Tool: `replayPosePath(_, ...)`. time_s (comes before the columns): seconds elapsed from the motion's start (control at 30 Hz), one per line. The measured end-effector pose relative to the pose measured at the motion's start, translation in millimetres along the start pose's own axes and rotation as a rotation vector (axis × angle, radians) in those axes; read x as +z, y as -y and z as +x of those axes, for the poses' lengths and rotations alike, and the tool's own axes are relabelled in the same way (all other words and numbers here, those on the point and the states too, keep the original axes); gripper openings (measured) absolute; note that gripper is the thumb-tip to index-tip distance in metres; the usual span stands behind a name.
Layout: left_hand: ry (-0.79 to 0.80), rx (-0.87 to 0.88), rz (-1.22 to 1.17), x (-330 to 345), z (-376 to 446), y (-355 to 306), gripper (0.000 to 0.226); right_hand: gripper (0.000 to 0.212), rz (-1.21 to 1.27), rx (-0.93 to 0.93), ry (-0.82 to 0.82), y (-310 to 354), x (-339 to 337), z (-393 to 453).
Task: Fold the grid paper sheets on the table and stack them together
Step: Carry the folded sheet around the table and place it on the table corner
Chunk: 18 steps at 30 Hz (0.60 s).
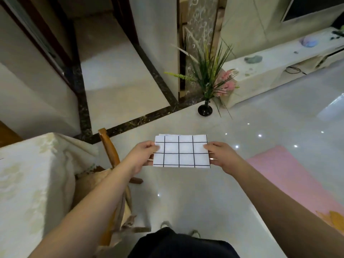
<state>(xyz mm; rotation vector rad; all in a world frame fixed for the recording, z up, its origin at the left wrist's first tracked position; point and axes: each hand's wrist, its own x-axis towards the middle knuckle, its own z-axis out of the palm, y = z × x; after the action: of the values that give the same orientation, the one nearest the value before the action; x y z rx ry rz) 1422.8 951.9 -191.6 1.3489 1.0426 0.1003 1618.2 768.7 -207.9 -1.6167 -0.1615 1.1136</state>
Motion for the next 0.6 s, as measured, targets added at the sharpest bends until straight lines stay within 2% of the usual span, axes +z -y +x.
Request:
replayPosePath(0.23, -0.084, -0.038, -0.048, -32.3, 61.8, -9.2, 0.013, 0.01, -0.047, 0.005, 0.044, 38.0, 33.5, 70.7)
replayPosePath(0.37, -0.112, -0.005, -0.087, -57.1, 99.4, -25.5, 0.013, 0.017, -0.087, 0.001, 0.06, 64.1, 58.3, 116.4)
replayPosePath(0.6, -0.159, 0.027, -0.13, -108.2, 146.5, -61.0, 0.009, 0.012, -0.163, -0.013, 0.075, 115.6, 106.7, 186.5)
